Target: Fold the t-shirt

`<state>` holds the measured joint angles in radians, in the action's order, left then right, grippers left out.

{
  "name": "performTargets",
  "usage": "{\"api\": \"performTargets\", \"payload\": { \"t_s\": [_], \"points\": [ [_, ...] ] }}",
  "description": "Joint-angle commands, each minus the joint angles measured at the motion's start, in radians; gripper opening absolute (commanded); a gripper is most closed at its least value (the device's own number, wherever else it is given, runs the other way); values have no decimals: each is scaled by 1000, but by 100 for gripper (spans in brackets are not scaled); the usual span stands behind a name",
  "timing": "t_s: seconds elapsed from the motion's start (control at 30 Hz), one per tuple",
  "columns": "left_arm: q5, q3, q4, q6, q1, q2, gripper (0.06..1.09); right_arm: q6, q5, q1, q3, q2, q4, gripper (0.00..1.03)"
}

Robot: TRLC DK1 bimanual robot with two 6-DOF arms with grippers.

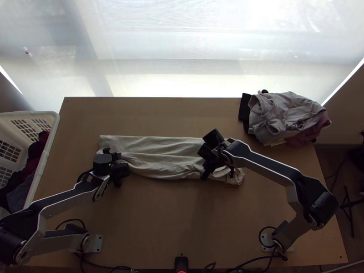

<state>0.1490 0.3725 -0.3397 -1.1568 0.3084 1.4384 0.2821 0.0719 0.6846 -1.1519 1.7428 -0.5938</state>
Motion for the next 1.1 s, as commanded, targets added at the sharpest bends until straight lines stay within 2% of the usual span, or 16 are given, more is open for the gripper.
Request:
{"api": "performTargets", "payload": {
  "t_s": [0.0,0.07,0.2,0.23,0.4,0.53,0.77,0.9,1.07],
  "points": [
    [-14,43,18,32,-6,5,23,2,9,-23,32,27,46,3],
    [-12,62,30,49,-11,-24,14,3,11,-34,38,31,54,3],
    [-12,101,105,46,-14,-113,14,-1,34,-43,38,37,60,3],
    [-12,111,122,32,-14,-133,11,-3,37,-42,37,38,60,3],
    [-39,126,157,-70,-12,-213,11,-9,60,-43,24,40,58,3],
    [-48,161,219,-93,11,-237,10,-9,68,-46,26,35,58,3],
    [-54,207,272,-162,172,-253,10,-9,81,-63,18,-52,43,3],
    [-54,309,303,-182,242,-170,10,-20,83,-131,-3,-144,20,3],
    [-54,451,307,-234,307,-45,10,-24,83,-283,-19,-301,-40,3]
  ]
}}
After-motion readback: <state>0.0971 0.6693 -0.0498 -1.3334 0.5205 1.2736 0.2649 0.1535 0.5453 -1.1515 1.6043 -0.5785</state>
